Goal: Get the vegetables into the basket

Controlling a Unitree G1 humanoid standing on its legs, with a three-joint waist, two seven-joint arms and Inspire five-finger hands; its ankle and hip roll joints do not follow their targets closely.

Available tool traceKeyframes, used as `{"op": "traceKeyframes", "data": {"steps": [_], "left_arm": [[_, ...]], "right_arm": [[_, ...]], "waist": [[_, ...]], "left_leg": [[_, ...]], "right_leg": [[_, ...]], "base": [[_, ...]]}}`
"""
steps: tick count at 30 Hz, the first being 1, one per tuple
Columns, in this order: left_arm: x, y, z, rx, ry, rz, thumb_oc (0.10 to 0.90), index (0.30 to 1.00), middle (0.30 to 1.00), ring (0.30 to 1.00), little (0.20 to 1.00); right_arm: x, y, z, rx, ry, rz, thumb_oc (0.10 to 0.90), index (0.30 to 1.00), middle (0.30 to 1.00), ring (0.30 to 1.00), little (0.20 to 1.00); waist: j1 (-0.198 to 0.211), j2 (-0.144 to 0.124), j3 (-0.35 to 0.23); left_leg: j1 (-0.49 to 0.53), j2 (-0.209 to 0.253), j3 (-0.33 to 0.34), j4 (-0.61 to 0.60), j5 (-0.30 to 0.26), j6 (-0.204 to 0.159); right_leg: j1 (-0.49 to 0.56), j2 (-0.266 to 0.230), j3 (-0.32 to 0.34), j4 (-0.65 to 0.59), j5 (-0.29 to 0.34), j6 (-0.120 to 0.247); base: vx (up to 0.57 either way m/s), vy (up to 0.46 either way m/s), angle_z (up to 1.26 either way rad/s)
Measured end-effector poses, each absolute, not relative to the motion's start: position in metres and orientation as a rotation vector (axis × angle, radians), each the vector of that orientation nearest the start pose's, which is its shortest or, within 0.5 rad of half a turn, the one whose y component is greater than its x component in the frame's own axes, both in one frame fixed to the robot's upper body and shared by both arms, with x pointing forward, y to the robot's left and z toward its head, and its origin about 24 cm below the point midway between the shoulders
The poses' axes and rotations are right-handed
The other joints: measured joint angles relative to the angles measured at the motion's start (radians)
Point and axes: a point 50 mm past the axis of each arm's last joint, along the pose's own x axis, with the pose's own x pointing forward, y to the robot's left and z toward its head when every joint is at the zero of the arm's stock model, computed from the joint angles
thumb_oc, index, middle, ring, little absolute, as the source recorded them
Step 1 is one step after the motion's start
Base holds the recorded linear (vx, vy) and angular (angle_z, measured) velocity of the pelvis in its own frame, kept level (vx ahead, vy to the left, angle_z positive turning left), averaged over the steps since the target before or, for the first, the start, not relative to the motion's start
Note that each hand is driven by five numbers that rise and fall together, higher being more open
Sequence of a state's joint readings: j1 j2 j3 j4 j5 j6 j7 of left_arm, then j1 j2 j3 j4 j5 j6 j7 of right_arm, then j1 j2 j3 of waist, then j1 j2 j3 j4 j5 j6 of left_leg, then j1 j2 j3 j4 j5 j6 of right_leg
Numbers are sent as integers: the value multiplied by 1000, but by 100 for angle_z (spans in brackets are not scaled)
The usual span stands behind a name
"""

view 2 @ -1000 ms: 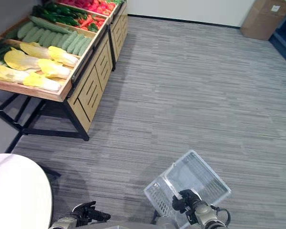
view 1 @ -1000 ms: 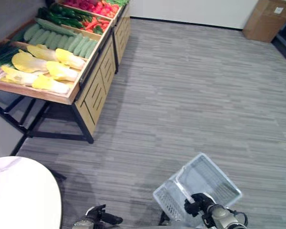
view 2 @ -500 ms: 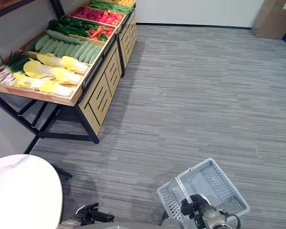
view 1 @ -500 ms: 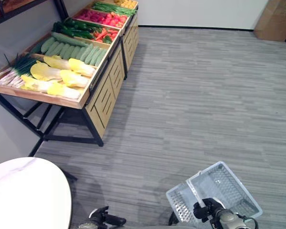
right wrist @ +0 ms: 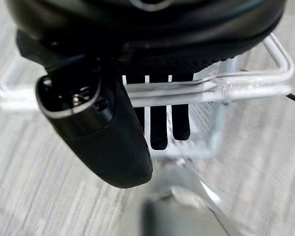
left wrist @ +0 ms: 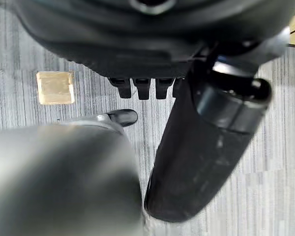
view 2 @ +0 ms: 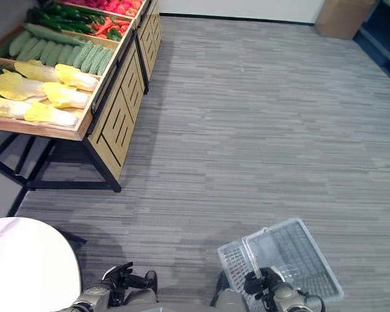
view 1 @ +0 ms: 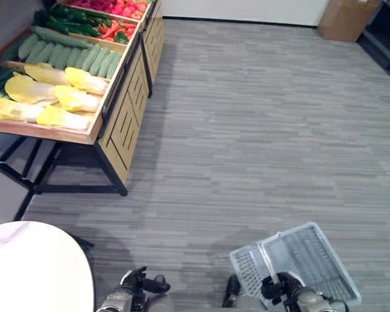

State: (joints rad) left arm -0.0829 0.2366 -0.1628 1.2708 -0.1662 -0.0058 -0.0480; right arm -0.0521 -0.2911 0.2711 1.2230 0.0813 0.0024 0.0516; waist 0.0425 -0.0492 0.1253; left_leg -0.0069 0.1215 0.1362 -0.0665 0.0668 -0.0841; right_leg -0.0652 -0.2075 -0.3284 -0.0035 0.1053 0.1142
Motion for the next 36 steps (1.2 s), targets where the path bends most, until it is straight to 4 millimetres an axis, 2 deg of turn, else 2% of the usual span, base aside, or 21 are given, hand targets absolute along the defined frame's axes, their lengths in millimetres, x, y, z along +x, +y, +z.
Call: {"op": "traceKeyframes", "data": {"steps": [2, 5, 15, 24, 29, 34, 36], "left_arm": [[114, 226, -158, 142, 1181, 52, 900, 1000, 1000, 1000, 1000], [113, 225, -158, 139, 1181, 53, 900, 1000, 1000, 1000, 1000], [109, 224, -160, 158, 1195, 43, 900, 1000, 1000, 1000, 1000], [98, 227, -162, 165, 1227, 50, 900, 1000, 1000, 1000, 1000], [97, 228, -162, 165, 1230, 53, 900, 1000, 1000, 1000, 1000], [97, 230, -161, 168, 1229, 54, 900, 1000, 1000, 1000, 1000], [98, 230, -161, 162, 1228, 60, 900, 1000, 1000, 1000, 1000]], "right_arm": [[108, -241, -155, -316, 1203, 37, 400, 300, 300, 300, 300], [108, -243, -155, -322, 1206, 31, 400, 300, 300, 300, 300], [112, -238, -155, -319, 1202, 48, 400, 300, 300, 300, 300], [96, -236, -160, -304, 1241, 50, 400, 300, 300, 300, 300], [93, -237, -160, -293, 1252, 36, 400, 300, 300, 300, 300], [93, -238, -160, -290, 1256, 31, 400, 300, 300, 300, 300], [96, -243, -158, -261, 1244, -11, 400, 300, 300, 300, 300]], "waist": [[-5, 0, 0], [-4, 7, 3], [-4, 3, -1], [-5, -10, -48], [-1, -15, -50], [-1, -23, -48], [2, -32, -42]], "left_leg": [[10, -24, 13, -12, 5, 19], [27, -45, 39, -20, 3, 21], [90, -49, 65, -21, -25, 17], [99, -53, 67, -21, -28, 17], [103, -56, 67, -21, -29, 19], [104, -75, 70, -21, -35, 26], [104, -95, 71, -22, -54, 50]], "right_leg": [[13, -16, 6, -27, 24, 10], [21, -25, 25, -52, 52, 22], [81, -24, 45, -82, 54, 27], [85, -25, 48, -82, 52, 33], [89, -29, 48, -80, 53, 34], [72, -46, 56, -49, 47, 42], [34, -71, 82, 5, 40, 50]], "base": [[33, 107, -14], [45, 75, -17], [41, 41, -8], [6, 9, -1], [6, 43, 0], [4, 108, -2], [41, 186, -18]]}}
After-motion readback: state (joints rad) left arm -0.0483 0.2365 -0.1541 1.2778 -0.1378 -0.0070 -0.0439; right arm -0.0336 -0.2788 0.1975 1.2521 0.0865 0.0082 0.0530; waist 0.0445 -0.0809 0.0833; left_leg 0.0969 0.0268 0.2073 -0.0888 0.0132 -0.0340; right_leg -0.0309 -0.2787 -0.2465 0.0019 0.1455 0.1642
